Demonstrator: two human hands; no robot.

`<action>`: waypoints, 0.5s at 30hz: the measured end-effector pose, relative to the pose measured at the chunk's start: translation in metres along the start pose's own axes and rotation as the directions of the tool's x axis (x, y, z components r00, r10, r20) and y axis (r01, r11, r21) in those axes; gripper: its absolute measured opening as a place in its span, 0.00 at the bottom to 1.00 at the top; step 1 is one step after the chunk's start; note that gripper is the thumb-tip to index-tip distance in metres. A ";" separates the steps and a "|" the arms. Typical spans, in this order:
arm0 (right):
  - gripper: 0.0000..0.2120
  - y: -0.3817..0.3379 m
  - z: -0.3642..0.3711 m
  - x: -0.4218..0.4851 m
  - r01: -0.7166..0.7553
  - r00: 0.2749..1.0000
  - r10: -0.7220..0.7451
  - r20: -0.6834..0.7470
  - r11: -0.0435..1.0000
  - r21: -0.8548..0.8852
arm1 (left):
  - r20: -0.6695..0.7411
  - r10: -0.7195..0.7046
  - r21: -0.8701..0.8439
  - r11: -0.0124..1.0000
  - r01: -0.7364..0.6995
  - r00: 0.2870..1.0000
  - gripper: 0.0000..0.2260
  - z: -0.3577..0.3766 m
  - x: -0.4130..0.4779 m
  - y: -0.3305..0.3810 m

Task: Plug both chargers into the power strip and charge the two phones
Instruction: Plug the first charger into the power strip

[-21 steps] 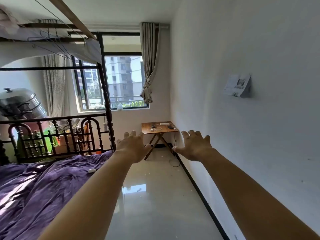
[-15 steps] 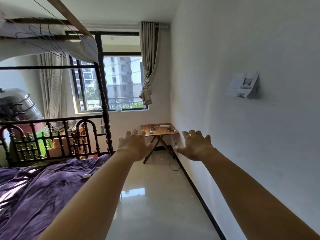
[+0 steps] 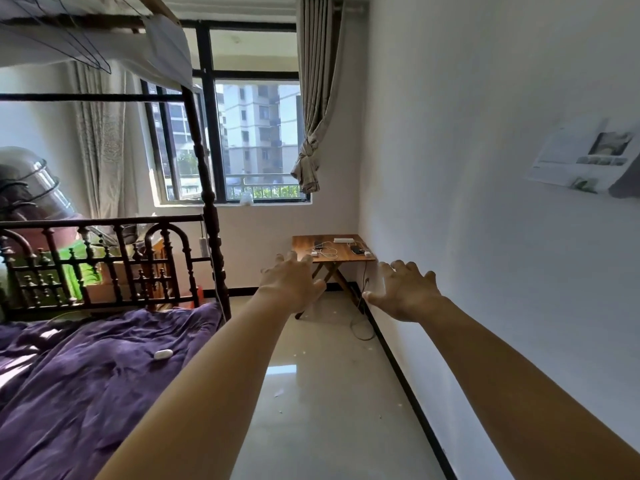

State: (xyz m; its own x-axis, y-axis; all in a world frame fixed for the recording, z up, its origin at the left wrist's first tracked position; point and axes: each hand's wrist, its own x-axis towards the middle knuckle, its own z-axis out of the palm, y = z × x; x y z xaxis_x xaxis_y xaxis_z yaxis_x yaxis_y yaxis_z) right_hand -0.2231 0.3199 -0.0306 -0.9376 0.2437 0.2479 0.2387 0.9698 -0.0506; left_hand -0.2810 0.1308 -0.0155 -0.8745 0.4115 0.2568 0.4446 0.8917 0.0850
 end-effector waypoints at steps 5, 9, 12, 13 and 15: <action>0.36 -0.006 0.039 0.100 -0.005 1.000 0.005 0.023 1.000 -0.006 | -0.013 0.011 -0.023 1.000 -0.012 1.000 0.27 0.035 0.096 -0.026; 0.36 -0.014 0.063 0.191 -0.037 0.999 0.037 0.009 0.998 0.044 | -0.015 0.035 -0.017 0.999 -0.035 0.999 0.27 0.057 0.186 -0.056; 0.36 -0.019 0.078 0.258 -0.059 0.998 0.058 0.011 0.997 0.058 | -0.008 0.026 -0.011 1.000 -0.026 1.000 0.26 0.070 0.256 -0.078; 0.36 -0.020 0.083 0.279 -0.063 0.998 0.062 0.006 0.996 0.059 | -0.009 0.019 -0.019 1.000 -0.019 1.000 0.26 0.075 0.279 -0.084; 0.35 -0.019 0.090 0.319 -0.070 0.998 0.069 0.014 0.996 0.060 | 0.011 0.011 -0.038 0.999 -0.010 1.000 0.26 0.085 0.322 -0.093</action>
State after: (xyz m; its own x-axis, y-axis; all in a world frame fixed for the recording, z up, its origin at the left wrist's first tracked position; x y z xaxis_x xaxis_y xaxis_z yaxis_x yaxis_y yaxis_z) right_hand -0.5498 0.3801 -0.0374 -0.9223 0.3100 0.2306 0.2878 0.9495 -0.1254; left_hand -0.6202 0.1966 -0.0228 -0.8716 0.4232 0.2474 0.4609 0.8794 0.1191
